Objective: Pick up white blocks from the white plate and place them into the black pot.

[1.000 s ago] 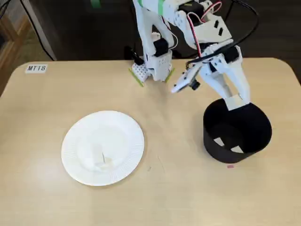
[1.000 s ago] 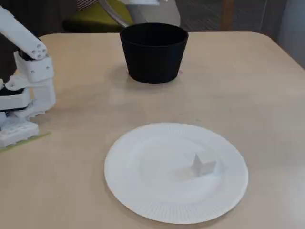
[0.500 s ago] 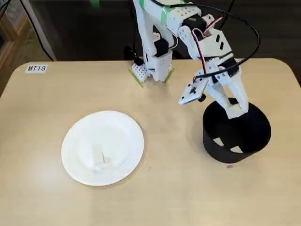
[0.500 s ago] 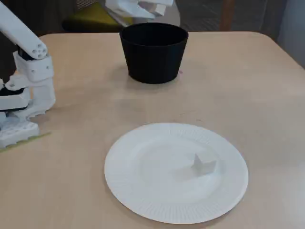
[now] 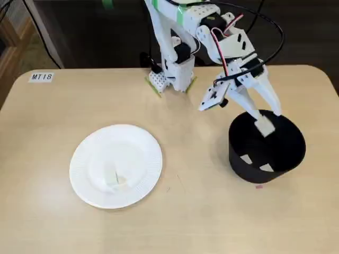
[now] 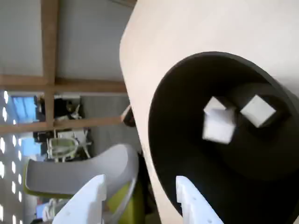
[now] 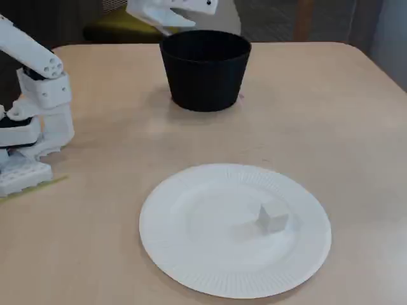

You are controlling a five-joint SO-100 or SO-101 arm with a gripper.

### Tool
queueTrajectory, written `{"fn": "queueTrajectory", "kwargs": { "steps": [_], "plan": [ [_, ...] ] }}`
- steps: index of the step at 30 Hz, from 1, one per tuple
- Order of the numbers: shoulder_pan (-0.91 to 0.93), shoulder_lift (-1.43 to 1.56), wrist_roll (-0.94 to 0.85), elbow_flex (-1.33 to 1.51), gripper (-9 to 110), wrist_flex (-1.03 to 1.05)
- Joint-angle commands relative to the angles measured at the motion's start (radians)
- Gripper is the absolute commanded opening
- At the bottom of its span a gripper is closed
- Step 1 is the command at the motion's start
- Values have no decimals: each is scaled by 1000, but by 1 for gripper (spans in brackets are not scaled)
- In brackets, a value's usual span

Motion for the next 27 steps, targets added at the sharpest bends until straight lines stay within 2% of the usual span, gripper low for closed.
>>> {"fn": "queueTrajectory", "kwargs": {
  "steps": [1,4,5,8,11,18,27],
  "plan": [
    [-15,26,-2,-6,20,2],
    [-3,28,8,-29,1,9],
    [9,26,2,-46,-2,26],
    [109,14,3,-129,-2,129],
    [291,-25,-15,-262,-2,288],
    [703,-377,-155,-687,-2,727],
    [902,-801,-161,-1062,-2,1008]
  ]
}}
